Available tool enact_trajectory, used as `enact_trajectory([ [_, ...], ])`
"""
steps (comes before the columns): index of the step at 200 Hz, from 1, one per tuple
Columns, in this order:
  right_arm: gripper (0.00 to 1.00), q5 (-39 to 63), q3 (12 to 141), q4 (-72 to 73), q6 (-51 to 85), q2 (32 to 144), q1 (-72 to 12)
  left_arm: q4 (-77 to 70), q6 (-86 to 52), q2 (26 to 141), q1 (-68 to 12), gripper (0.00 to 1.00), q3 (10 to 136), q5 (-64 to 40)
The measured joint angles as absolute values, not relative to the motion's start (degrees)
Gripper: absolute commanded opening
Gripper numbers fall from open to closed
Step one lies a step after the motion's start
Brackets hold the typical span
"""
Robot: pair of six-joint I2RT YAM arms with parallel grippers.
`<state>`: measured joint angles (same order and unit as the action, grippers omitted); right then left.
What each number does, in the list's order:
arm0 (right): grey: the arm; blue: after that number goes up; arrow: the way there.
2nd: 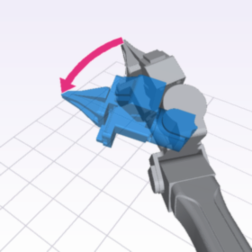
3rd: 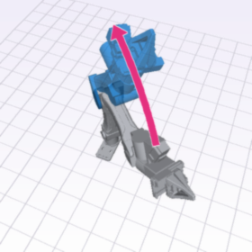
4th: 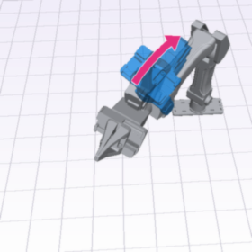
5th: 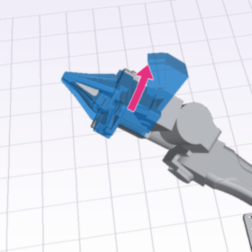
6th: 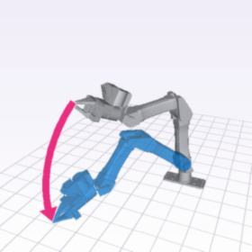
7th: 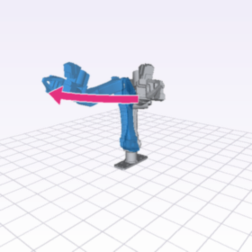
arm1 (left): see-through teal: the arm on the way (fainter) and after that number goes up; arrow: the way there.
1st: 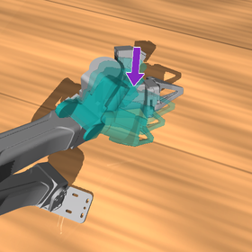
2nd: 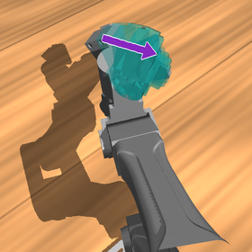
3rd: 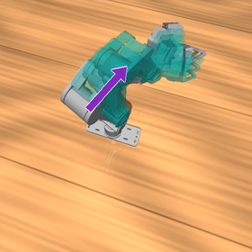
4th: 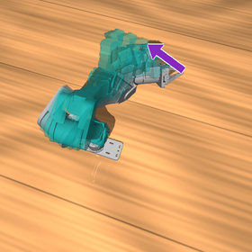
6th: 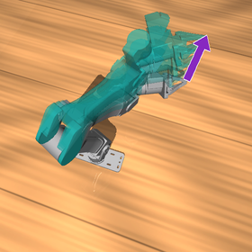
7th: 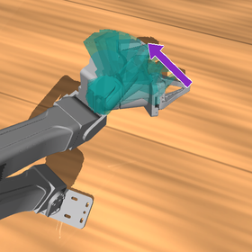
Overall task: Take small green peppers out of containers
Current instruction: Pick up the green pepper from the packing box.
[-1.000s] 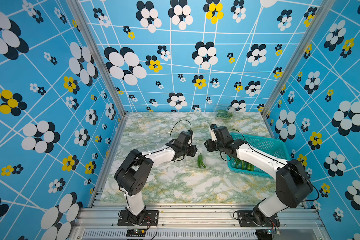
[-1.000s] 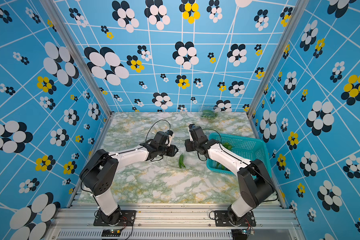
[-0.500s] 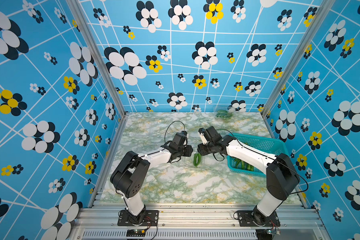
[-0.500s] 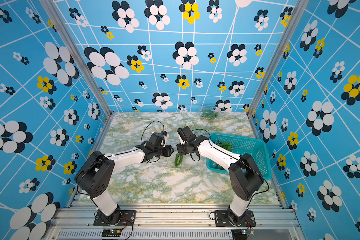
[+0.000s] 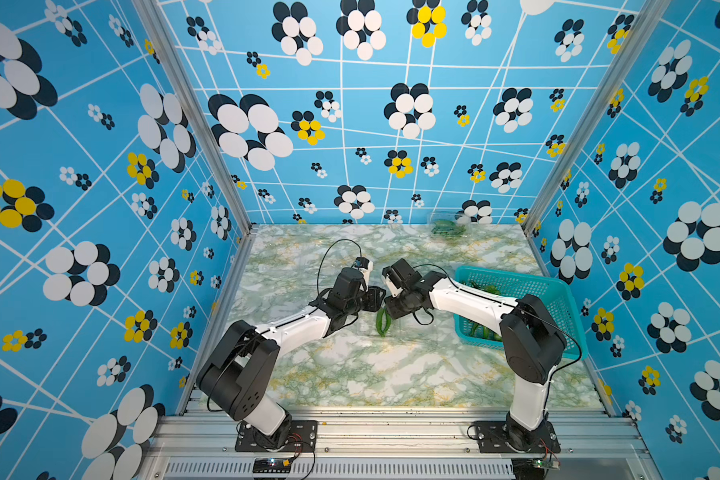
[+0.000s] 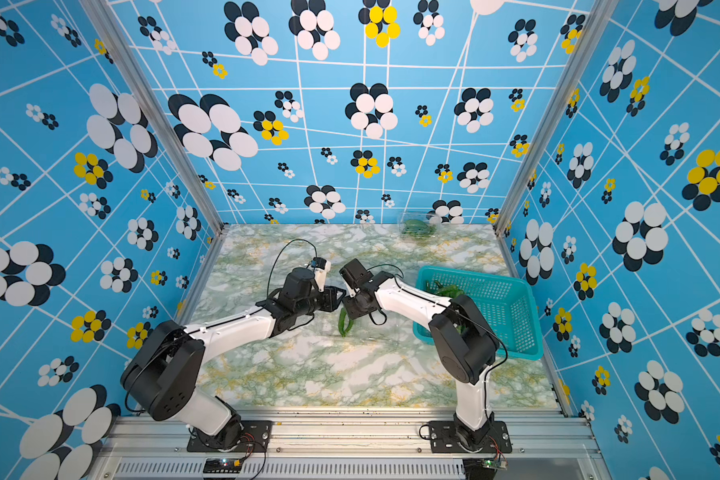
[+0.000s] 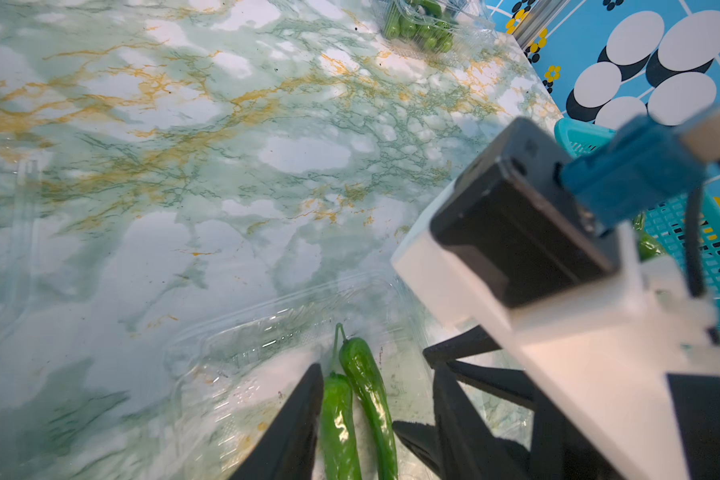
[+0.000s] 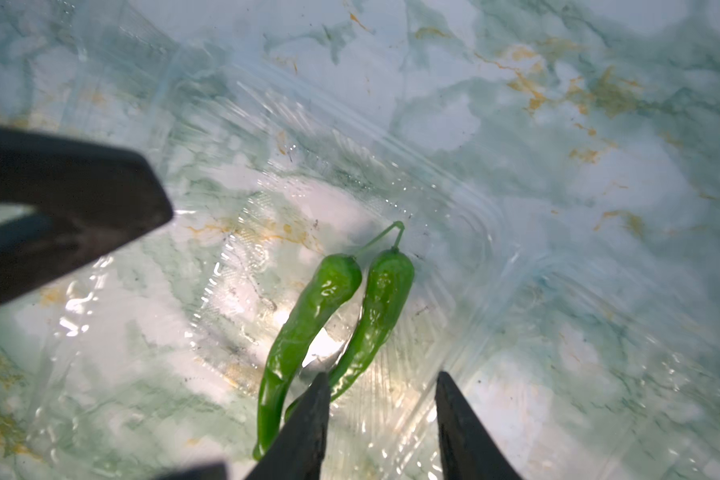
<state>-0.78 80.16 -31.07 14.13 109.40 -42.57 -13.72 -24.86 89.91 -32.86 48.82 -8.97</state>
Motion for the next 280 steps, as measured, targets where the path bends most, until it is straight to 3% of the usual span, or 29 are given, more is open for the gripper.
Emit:
enact_trajectory([
  [67,0.48,-5.61,80.25,-31.48,12.82,106.52,-45.76,-13.76,-24.86,89.89,-32.23,0.45,48.82,-8.95],
  [112,0.46,-4.73,80.16,-29.76,12.67,103.5,-46.13,-13.74,-24.88,89.91,-32.25,0.45,48.82,-8.45],
  [280,0.38,-0.73,87.11,-30.11,16.36,117.03,-46.11,-15.14,-24.84,84.55,-31.07,0.46,42.74,-1.8],
])
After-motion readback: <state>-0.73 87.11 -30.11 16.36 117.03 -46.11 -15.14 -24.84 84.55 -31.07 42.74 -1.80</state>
